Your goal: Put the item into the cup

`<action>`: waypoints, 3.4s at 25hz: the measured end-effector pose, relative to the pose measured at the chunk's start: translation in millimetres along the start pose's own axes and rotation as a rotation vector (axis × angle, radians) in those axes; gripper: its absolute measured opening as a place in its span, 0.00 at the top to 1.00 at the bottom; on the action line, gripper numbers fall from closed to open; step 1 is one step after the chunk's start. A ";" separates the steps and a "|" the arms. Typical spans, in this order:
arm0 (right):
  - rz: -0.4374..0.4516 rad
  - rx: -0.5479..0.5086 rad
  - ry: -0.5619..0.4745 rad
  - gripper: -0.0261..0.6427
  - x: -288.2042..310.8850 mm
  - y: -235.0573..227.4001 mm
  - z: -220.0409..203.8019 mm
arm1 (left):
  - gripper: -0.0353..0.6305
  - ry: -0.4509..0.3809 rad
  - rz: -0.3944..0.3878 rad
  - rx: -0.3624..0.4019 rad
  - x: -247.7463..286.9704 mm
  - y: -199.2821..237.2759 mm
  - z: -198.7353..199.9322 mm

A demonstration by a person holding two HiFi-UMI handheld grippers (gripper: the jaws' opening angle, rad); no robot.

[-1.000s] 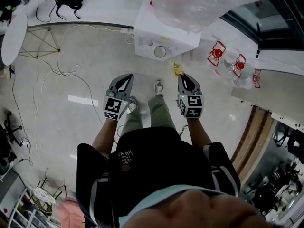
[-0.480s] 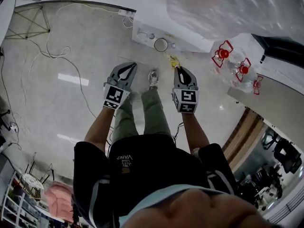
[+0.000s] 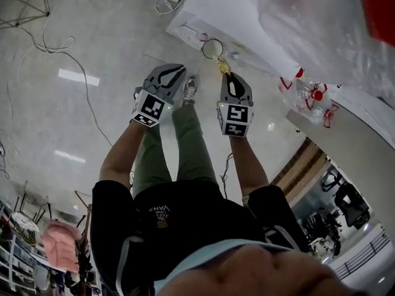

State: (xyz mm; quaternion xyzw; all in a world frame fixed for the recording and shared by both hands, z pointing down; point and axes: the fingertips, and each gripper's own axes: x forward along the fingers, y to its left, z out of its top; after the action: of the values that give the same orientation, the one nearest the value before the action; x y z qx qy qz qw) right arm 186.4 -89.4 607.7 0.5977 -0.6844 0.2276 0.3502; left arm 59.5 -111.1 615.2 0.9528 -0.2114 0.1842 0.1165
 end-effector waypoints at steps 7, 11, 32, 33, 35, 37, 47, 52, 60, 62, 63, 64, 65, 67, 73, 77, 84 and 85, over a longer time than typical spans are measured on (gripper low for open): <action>-0.010 -0.035 0.023 0.86 40.8 0.5 -4.2 | 0.88 0.046 -0.043 0.064 42.1 17.8 -40.7; -0.023 -0.098 0.026 0.86 58.3 -2.5 -7.4 | 0.80 0.058 -0.066 0.097 65.9 23.6 -51.0; -0.042 -0.444 0.099 0.86 102.8 -6.2 -12.8 | 0.52 0.177 -0.217 0.275 145.9 22.4 -94.9; -0.038 -0.458 0.101 0.86 103.1 -5.4 -12.9 | 0.52 0.178 -0.220 0.278 148.2 20.2 -94.6; -0.029 -0.474 0.105 0.86 105.2 -3.3 -13.4 | 0.52 0.177 -0.227 0.282 152.2 16.6 -94.6; -0.020 -0.474 0.107 0.86 108.7 -1.7 -13.4 | 0.52 0.174 -0.230 0.281 155.2 14.8 -95.1; -0.004 -0.438 0.082 0.86 123.7 -1.4 -12.7 | 0.52 0.158 -0.250 0.264 161.2 8.0 -98.1; 0.012 -0.403 0.048 0.86 130.4 0.0 -11.0 | 0.52 0.151 -0.261 0.261 161.8 10.4 -101.9; 0.048 -0.429 0.054 0.86 148.1 9.3 -15.8 | 0.52 0.140 -0.267 0.253 163.2 12.3 -104.1; 0.058 -0.419 0.066 0.87 154.4 11.4 -18.3 | 0.52 0.138 -0.266 0.247 161.9 13.5 -105.0; 0.061 -0.412 0.069 0.86 156.6 11.7 -19.4 | 0.52 0.138 -0.265 0.244 161.1 14.3 -105.5; 0.064 -0.409 0.069 0.86 158.0 11.5 -20.4 | 0.52 0.136 -0.263 0.240 160.4 15.2 -105.7; 0.066 -0.411 0.069 0.86 159.0 11.0 -21.4 | 0.52 0.135 -0.260 0.237 159.8 16.3 -105.8; 0.070 -0.418 0.069 0.86 161.1 10.4 -23.5 | 0.52 0.132 -0.256 0.231 158.5 18.5 -105.9; 0.081 -0.377 0.070 0.86 165.0 10.7 -24.8 | 0.52 0.132 -0.254 0.225 155.6 18.8 -107.8; 0.100 -0.291 0.032 0.86 161.2 10.3 -24.0 | 0.52 0.133 -0.256 0.224 153.6 15.6 -107.1; 0.063 -0.183 -0.034 0.86 145.6 1.5 -13.6 | 0.52 0.141 -0.250 0.219 142.1 17.7 -109.7; 0.059 -0.174 -0.039 0.86 142.5 0.9 -13.1 | 0.52 0.142 -0.248 0.217 140.4 17.9 -109.6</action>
State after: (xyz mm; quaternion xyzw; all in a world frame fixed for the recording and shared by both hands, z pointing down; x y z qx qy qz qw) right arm 182.5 -173.6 723.3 0.5488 -0.7256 0.1658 0.3806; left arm 136.8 -144.5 773.2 0.9631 -0.0622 0.2571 0.0495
